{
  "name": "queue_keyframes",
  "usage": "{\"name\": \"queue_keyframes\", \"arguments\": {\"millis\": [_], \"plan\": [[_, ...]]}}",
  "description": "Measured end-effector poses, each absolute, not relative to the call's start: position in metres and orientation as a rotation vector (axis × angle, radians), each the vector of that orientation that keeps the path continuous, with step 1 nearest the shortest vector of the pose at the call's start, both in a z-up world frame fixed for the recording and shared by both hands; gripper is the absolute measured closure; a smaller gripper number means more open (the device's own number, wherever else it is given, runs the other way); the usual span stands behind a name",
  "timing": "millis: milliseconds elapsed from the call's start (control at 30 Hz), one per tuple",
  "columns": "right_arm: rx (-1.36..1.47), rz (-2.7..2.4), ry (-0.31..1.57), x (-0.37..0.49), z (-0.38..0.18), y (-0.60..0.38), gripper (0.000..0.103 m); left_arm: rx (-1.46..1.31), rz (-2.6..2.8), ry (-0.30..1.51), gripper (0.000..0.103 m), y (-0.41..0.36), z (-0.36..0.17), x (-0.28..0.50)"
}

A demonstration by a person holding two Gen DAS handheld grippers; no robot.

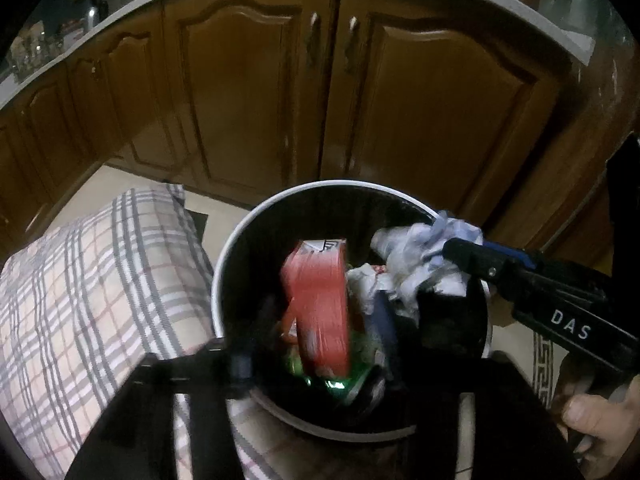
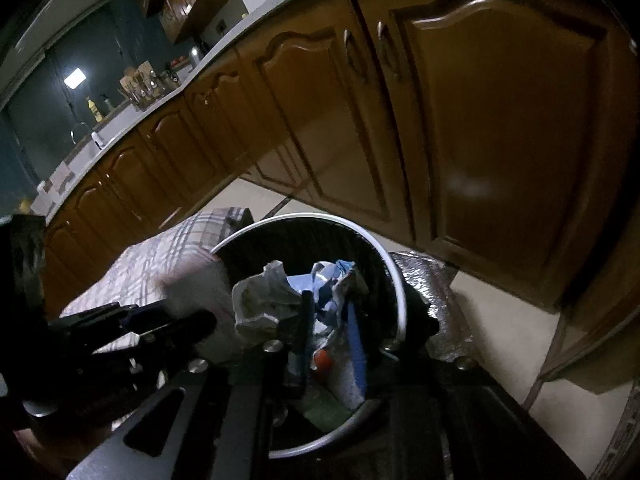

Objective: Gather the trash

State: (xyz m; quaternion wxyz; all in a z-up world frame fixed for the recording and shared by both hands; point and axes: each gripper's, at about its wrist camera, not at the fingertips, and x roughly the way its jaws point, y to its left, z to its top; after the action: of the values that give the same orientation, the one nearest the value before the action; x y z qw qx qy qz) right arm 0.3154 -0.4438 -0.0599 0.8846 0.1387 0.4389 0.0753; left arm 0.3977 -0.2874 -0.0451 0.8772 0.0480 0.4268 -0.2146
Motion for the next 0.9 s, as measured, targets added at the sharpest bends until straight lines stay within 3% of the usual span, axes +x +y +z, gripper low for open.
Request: {"name": "queue_keyframes", "arguments": {"millis": [33, 100, 267, 333, 533, 700, 900], "plan": [[0.295, 0.159, 0.916, 0.316, -0.06, -0.444, 0.064, 0.097, -0.445, 0.884, 0.042, -0.286, -0.044, 0.396], [0.301, 0.16, 0.909, 0.314, -0.059, -0.445, 0.057, 0.088, -0.446, 0.875, 0.042, -0.281, -0.04, 0.392], [0.314, 0.17, 0.88, 0.302, -0.05, -0.444, 0.052, 0.052, -0.441, 0.835, 0.041, -0.26, -0.03, 0.369], [0.318, 0.171, 0.86, 0.295, -0.044, -0.443, 0.038, 0.034, -0.437, 0.822, 0.04, -0.252, -0.028, 0.359], [0.355, 0.184, 0.789, 0.262, -0.027, -0.428, 0.012, -0.084, -0.373, 0.763, 0.029, -0.21, -0.024, 0.306], [0.37, 0.182, 0.749, 0.227, -0.018, -0.408, 0.004, -0.131, -0.349, 0.706, 0.027, -0.18, -0.019, 0.258], [0.352, 0.179, 0.702, 0.188, -0.008, -0.381, 0.003, -0.15, -0.302, 0.624, 0.022, -0.148, -0.008, 0.205]]}}
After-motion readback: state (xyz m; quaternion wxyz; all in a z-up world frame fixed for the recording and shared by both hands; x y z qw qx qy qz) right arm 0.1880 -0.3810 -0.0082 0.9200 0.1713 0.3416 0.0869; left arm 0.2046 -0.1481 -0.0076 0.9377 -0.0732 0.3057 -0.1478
